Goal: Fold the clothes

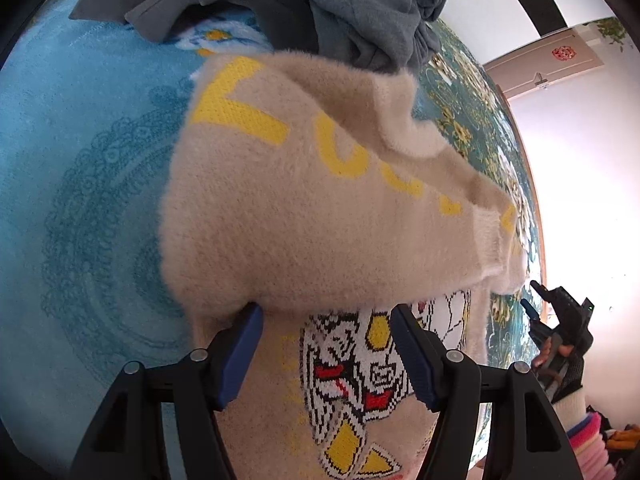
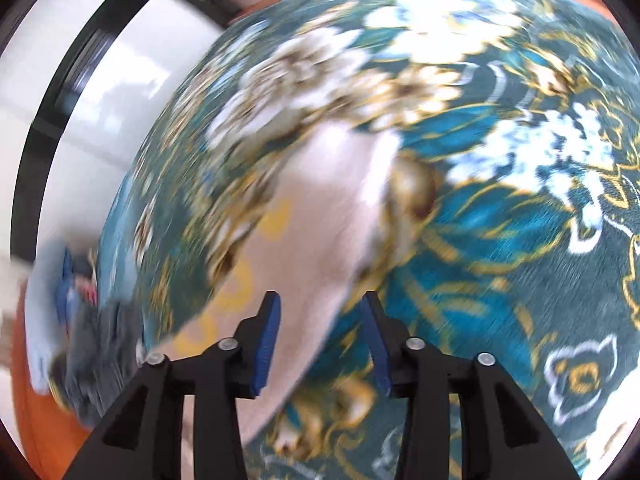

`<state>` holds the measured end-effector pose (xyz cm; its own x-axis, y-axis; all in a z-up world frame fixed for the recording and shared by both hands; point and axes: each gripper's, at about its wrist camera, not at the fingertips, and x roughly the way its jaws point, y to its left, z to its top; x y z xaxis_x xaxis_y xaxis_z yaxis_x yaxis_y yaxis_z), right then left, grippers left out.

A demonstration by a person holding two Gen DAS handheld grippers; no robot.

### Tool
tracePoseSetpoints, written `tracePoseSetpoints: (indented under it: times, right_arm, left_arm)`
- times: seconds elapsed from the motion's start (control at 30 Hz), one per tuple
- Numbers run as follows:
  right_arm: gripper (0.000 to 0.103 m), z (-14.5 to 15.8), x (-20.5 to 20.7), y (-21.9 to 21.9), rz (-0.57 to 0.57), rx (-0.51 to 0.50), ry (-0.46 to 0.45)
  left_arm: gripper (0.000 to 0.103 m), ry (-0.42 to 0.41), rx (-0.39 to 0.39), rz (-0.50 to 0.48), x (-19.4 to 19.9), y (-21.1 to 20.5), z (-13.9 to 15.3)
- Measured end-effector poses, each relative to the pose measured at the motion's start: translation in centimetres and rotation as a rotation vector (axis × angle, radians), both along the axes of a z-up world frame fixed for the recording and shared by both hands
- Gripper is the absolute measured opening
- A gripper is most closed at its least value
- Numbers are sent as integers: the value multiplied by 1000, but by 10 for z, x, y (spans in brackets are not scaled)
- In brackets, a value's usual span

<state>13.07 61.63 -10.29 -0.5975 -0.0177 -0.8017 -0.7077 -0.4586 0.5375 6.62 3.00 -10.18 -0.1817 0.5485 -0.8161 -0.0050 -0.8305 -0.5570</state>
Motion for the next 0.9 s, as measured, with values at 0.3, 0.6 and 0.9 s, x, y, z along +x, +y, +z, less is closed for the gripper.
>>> tracePoseSetpoints:
  times: [0.3,0.6,0.9]
  right_arm:
    - [36,-25,-17,35,-163,-160,48]
    - [10,33,-31,5,-51,-182,257]
    - [10,155,-68,-139,418,10,498]
  left_arm:
    - [70,35,61,106,4,-36,16]
    - [70,100,127,105,11,-52,34]
    - [70,150,218,275,9,-102,46]
